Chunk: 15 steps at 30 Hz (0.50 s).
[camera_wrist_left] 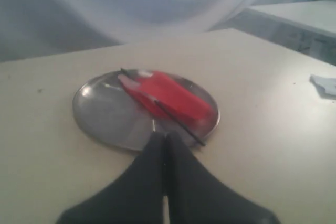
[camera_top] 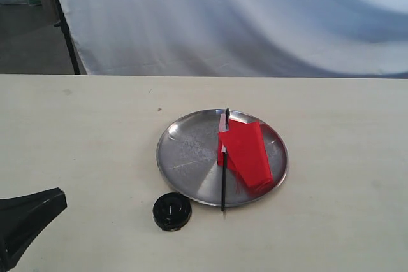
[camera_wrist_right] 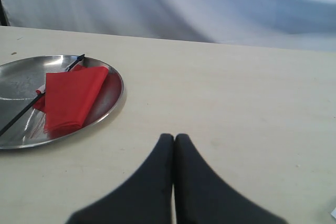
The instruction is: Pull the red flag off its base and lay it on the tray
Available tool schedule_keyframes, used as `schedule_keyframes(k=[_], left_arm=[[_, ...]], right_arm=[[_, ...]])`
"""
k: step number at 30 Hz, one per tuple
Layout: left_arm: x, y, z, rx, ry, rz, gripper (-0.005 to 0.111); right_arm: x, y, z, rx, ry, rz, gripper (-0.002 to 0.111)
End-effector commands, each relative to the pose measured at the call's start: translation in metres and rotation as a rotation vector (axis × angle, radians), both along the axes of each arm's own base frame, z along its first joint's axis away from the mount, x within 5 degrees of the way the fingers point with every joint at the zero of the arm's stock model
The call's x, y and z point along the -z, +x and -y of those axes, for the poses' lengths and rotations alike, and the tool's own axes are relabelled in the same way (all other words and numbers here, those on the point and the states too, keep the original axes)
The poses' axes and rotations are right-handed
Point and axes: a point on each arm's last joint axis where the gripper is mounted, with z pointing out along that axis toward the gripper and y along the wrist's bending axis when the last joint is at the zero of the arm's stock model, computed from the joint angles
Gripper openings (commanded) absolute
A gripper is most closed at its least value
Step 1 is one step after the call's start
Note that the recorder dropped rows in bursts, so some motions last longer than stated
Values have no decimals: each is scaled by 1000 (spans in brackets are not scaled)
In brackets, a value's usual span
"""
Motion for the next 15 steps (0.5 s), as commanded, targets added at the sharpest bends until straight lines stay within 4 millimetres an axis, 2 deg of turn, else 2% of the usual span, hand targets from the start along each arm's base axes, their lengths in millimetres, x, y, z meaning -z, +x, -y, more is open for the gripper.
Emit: schedule_keyframes(k=[1,9,15], left_arm=[[12,-1,-5,-43,72,-99,0],[20,-2,-9,-73,125,-180,0],[9,-9,-13,-108,23,-138,0]], right_arm=[[0,0,0,5,4,8,0],[0,0,0,5,4,8,0],[0,0,0,5,4,8,0]])
